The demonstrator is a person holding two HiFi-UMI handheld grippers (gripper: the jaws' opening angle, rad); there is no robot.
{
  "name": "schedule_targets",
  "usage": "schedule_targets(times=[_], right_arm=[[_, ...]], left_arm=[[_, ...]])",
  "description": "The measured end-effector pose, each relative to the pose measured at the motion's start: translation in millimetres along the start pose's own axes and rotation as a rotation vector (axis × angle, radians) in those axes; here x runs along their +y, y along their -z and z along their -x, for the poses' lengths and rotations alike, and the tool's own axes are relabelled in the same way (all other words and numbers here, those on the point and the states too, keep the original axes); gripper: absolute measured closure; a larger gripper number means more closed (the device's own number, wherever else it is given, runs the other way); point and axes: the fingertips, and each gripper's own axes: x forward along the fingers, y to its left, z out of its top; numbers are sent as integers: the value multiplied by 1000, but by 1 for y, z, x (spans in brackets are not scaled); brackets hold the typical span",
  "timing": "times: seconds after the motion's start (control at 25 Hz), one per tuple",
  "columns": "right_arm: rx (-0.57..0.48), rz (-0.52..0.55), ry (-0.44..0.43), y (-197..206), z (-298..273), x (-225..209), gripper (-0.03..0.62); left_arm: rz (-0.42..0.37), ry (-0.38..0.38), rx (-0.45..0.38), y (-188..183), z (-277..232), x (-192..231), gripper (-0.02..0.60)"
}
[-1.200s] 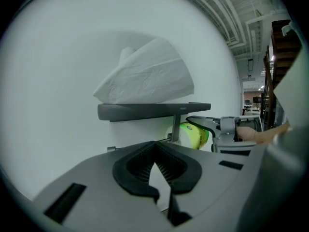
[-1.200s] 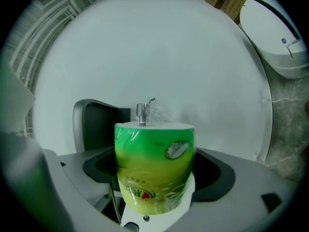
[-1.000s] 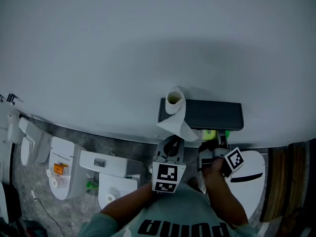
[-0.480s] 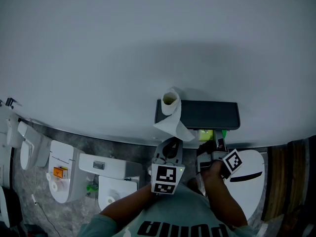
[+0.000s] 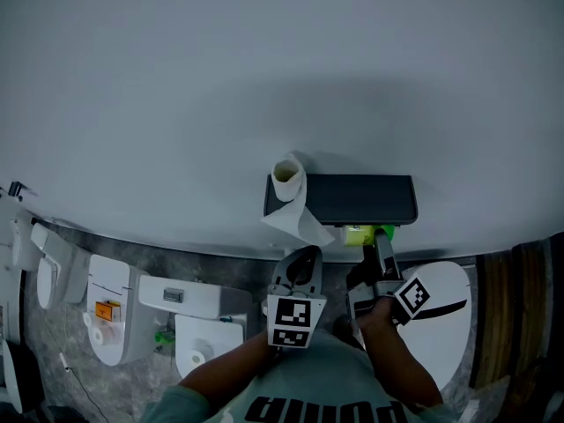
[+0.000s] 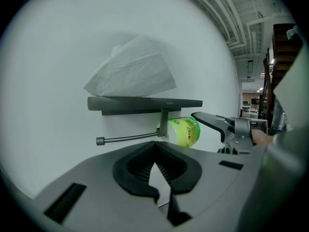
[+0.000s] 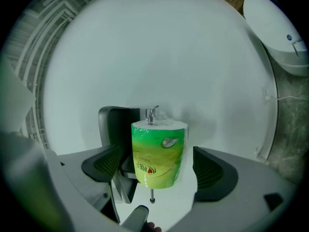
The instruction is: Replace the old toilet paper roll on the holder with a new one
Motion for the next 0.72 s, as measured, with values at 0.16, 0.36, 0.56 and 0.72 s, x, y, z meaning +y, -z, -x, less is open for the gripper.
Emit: schedule_targets(times=[0.16, 0.36, 0.56, 0.72], right_arm=[[12, 6, 19, -4, 15, -7, 132], [54, 28, 44, -7, 40, -14, 134], [99, 99, 55, -10, 60, -13, 214], [137, 192, 57, -11, 72, -5, 352]], left_arm=[[13, -7, 7, 5, 1, -5, 575], [29, -12, 17, 11, 4, -14, 575], [32, -5, 28, 16, 2, -28, 575], [34, 0, 36, 18, 2, -39, 575]])
